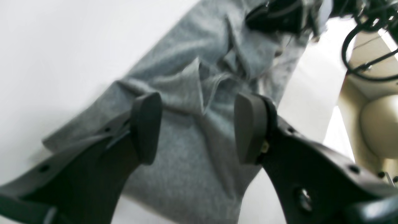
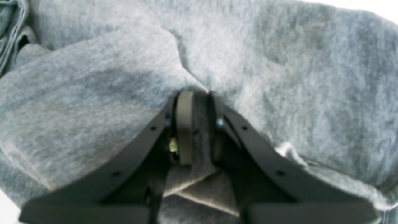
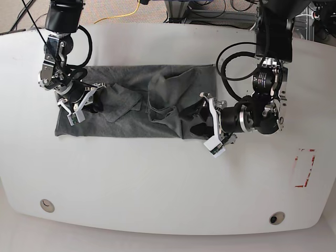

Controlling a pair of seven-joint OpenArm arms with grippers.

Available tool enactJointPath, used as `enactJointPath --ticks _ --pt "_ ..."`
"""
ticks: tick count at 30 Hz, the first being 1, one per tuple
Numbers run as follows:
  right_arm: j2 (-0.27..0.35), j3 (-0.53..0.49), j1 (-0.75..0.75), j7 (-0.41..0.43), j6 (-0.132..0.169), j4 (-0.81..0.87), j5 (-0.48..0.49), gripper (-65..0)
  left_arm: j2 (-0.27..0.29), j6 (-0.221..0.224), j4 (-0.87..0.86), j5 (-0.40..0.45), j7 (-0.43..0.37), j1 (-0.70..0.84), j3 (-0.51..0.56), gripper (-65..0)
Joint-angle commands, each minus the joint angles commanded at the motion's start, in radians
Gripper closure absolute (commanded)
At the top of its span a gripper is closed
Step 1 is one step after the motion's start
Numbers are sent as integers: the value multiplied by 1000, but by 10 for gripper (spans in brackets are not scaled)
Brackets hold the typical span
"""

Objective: Layout the t-shirt on the table in an organized manner, then fold the t-shirt properly
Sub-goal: 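Press and smooth the folded end with the left gripper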

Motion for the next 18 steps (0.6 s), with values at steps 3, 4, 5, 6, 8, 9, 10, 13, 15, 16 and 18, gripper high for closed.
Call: enactJointPath --ticks 3,4,5,6,8,9,10,13,15,16,18 --pt "-2 0 0 0 0 0 0 -79 3 0 0 2 -14 6 40 -346" --pt "-2 0 0 0 0 0 0 -79 3 0 0 2 -15 6 58 -346" --pt "-5 0 0 0 0 0 0 -79 5 0 0 3 -15 5 71 -346" --pt "-9 0 0 0 0 0 0 -79 5 0 0 3 -17 3 86 -346" --pt "-15 0 0 0 0 0 0 -79 5 0 0 17 -31 2 123 -344" --pt "-15 0 0 0 0 0 0 -79 5 0 0 28 -32 2 132 -344" --pt "-15 0 0 0 0 0 0 -79 5 22 2 41 -32 3 144 -344" --pt "-15 0 0 0 0 0 0 -79 3 70 8 68 -31 8 157 -344" --pt "-15 0 0 0 0 0 0 -79 -2 85 8 77 -31 11 163 -336" --pt "-15 0 0 0 0 0 0 -79 -5 93 3 77 -31 18 163 -315" --pt "-15 0 0 0 0 0 0 -79 -20 108 2 78 -31 26 160 -268"
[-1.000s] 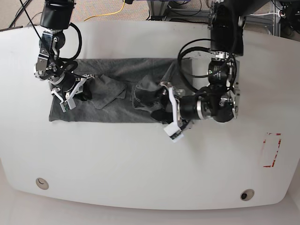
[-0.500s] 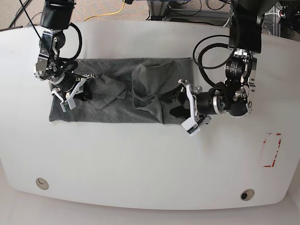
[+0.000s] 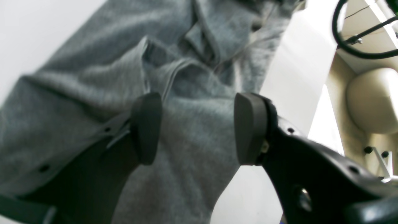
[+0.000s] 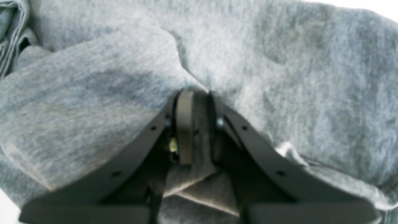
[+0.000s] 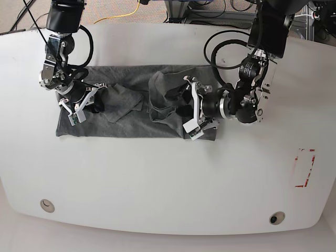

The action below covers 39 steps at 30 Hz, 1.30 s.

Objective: Layout the t-shirt on the table in an organized manner, then fold the t-shirt properly
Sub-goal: 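Press and smooth the folded end with the left gripper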

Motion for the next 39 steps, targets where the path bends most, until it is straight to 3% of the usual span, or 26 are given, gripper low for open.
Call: enactJointPath --ticks 5,10,18,28,39 --pt "-2 2 0 0 0 0 0 -79 -32 48 0 0 0 5 0 -143" --pt "2 3 -2 0 0 0 0 -79 -34 118 -25 17 -2 6 2 -118" --pt "2 2 -3 0 0 0 0 -79 25 120 -106 129 -11 -40 72 -118" --pt "0 -2 -3 0 0 0 0 -79 137 120 -279 140 -15 -193 143 -118" --pt "2 -2 -2 0 0 2 0 -79 199 120 -462 140 -153 -359 261 -119"
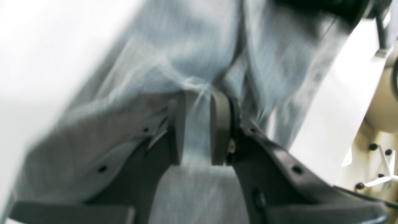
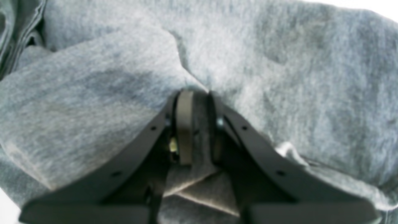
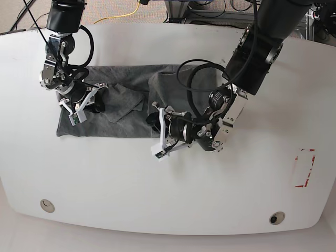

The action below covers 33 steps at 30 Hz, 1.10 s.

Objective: Layout the t-shirt on the table in an organized manner, then fold the t-shirt properly

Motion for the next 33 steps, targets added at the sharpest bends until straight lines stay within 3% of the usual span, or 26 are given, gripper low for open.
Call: enactJointPath --ticks 4,9,17,21,25,27,30,33 --pt "0 0 0 0 0 0 0 -79 12 0 -23 -2 -14 -18 5 -119" --pt "0 0 2 0 0 0 0 -79 9 0 78 -9 -11 -12 0 -119" --pt "-6 -2 3 0 0 21 0 -79 -164 3 414 -66 -14 172 -127 -119" --pt "-6 -2 3 0 0 31 0 -79 -227 2 450 -81 -14 272 -209 -119" --pt "-6 -2 3 0 0 32 0 -79 -256 -2 453 -98 -17 348 -302 -119" --pt "-6 -2 3 0 0 32 0 -79 -261 -12 454 -100 -17 381 -333 -119" --pt "-6 -2 3 0 0 32 0 -79 -265 -80 450 -94 -17 425 -381 -118" --pt "-6 0 3 0 0 32 0 -79 -267 -110 446 -91 -17 451 -408 -118"
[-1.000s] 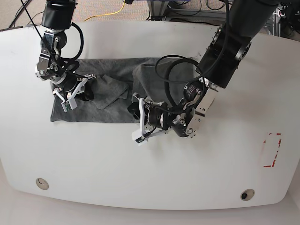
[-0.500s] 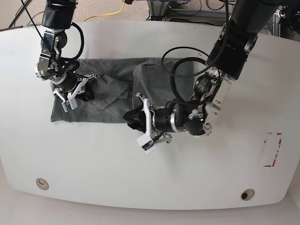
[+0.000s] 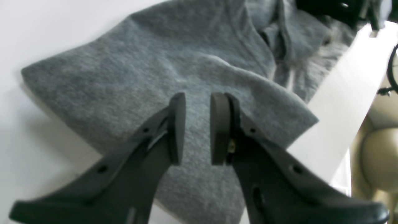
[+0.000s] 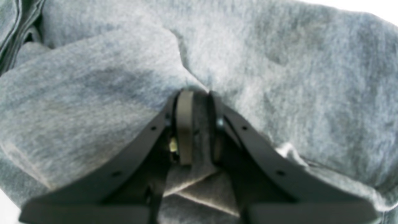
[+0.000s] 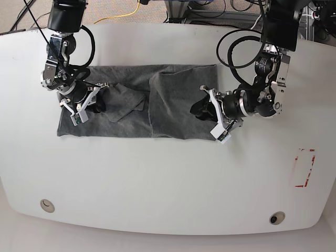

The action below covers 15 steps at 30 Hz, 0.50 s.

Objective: Layout the t-shirt on the table in an organized manner, then fold the t-shirt properly

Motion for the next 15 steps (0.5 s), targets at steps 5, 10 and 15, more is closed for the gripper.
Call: enactJointPath --ticks 5,10,15 --pt "0 0 0 0 0 0 0 -86 2 0 -3 75 0 37 -18 -118" --pt "0 5 0 0 0 35 0 -92 6 -3 -54 127 0 41 -18 -118" --pt "0 8 -2 -38 0 160 6 -250 6 -23 -121 127 0 37 -18 -118"
